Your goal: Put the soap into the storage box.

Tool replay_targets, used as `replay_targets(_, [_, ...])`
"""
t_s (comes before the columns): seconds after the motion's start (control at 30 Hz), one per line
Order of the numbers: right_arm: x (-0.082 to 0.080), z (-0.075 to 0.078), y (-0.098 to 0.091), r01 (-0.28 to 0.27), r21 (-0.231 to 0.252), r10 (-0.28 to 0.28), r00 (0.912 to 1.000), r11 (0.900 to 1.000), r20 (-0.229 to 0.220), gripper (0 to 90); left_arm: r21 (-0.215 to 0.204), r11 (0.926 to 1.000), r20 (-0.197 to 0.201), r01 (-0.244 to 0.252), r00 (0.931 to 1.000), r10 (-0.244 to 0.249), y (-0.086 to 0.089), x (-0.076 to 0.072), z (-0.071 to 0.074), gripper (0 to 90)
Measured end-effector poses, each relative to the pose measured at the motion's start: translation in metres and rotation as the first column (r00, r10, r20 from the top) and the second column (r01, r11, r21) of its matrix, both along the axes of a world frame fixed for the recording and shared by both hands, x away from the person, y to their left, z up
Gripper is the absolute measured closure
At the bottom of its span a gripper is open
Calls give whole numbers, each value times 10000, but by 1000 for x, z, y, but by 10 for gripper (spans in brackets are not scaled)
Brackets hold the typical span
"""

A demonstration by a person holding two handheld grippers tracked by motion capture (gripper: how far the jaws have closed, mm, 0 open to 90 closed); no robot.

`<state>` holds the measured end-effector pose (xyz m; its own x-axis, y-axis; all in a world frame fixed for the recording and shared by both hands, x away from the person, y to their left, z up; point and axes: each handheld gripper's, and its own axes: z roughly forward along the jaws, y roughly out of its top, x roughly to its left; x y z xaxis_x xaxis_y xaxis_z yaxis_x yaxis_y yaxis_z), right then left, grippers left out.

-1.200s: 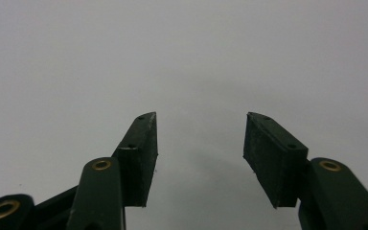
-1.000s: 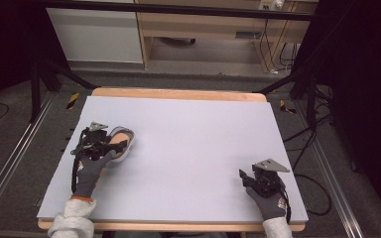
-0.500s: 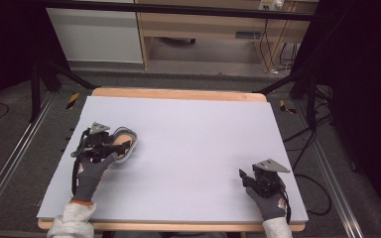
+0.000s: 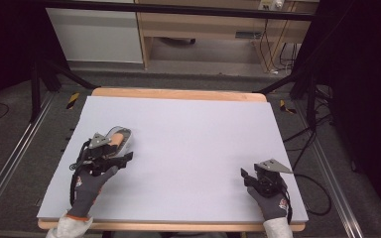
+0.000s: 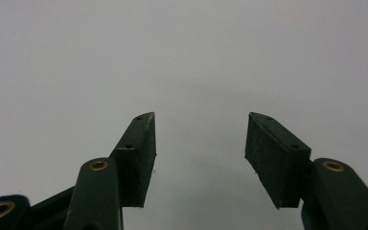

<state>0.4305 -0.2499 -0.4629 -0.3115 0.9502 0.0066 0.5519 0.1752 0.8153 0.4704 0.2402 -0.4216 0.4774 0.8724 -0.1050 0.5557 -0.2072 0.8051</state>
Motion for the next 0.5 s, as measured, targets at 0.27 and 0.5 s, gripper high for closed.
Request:
replay_targets(0.27, [0, -3, -7, 99, 33, -99, 10000, 9999, 10, 422, 343, 9994, -53, 71, 10000, -69, 11, -23, -17, 269])
replay_targets(0.5, [-2, -6, -13, 257, 33, -257, 9997, 9997, 5, 389, 565, 9979, -388, -318, 9987, 340, 27, -34, -34, 260])
